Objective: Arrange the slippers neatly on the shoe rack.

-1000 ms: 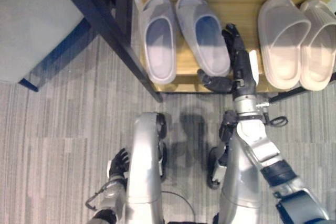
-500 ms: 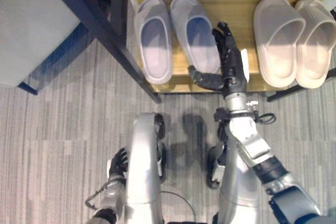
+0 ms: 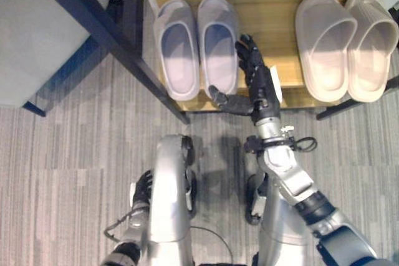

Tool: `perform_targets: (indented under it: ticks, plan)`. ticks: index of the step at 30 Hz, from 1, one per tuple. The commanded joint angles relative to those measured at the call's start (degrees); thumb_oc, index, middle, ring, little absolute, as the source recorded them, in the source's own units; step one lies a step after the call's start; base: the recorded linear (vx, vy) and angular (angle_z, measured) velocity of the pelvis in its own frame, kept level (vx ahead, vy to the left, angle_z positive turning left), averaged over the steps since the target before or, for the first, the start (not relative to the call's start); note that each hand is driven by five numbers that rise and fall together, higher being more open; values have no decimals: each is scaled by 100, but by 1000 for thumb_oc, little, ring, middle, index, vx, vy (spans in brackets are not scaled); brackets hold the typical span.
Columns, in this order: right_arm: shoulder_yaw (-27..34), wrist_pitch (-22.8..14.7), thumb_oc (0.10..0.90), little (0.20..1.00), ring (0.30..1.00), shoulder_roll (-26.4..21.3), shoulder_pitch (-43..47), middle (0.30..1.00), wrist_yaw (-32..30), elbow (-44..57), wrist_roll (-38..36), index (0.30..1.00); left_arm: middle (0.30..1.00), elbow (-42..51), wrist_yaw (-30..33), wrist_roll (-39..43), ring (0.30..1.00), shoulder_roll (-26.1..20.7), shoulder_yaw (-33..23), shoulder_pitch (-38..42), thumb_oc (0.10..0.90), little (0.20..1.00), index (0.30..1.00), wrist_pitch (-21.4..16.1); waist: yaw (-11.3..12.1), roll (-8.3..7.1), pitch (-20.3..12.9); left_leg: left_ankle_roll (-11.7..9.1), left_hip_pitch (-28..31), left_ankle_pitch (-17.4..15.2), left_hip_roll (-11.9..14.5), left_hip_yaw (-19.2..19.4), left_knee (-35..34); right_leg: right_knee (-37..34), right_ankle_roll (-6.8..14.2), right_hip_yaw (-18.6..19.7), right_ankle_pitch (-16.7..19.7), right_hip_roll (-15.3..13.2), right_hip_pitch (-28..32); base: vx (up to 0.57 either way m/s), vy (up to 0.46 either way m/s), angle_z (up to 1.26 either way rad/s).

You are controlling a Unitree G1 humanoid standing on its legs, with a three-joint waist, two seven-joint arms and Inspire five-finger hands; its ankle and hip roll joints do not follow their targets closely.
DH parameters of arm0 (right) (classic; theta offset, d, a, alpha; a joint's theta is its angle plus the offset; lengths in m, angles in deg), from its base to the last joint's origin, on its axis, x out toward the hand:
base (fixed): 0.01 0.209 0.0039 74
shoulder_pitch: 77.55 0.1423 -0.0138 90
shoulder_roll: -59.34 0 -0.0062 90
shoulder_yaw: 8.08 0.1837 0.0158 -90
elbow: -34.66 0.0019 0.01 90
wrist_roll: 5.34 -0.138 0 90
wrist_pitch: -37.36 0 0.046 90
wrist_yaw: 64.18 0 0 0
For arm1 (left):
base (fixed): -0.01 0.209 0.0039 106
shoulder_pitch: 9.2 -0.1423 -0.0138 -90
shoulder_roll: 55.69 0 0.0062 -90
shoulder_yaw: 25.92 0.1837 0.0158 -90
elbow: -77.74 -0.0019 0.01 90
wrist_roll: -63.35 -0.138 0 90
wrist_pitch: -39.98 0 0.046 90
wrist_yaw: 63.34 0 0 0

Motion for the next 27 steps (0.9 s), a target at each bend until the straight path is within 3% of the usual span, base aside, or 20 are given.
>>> perform_targets:
  ticks: [1,8,18,24,27]
  plan:
    - [-572,-620,800,900,900,390,562,900,402,1226,145,900,900,-147,329,-154,900,-150,178,-176,800,900,900,-164,444,-113,-161,230,71,-145,-241,-505,157,-1,-299,400,535,-103,26,0,0,0]
    - [-405,-726,800,900,900,241,570,900,393,1347,243,900,900,-294,386,-261,900,-135,74,-122,800,900,900,-202,419,-104,-161,223,71,-144,-248,-482,202,38,-281,405,530,-107,26,0,0,0]
    - [-525,-801,800,900,900,-31,410,900,1181,1650,-1023,900,900,-461,267,-192,900,-118,-44,-15,800,900,900,-111,396,-134,-161,168,71,-102,-261,-514,241,111,-276,446,540,-124,40,0,0,0]
    - [-520,-821,800,900,900,-35,408,900,1181,1735,-1028,900,900,-669,258,-146,900,-142,-121,68,800,900,900,-106,375,-134,-161,164,71,-83,-248,-504,195,106,-302,435,515,-136,26,0,0,0]
    - [-326,-803,800,900,900,-99,329,900,903,1768,-492,900,900,-686,223,-117,900,-95,-169,56,800,900,900,-88,344,-142,-161,173,71,-87,-255,-514,197,111,-285,444,528,-113,26,0,0,0]
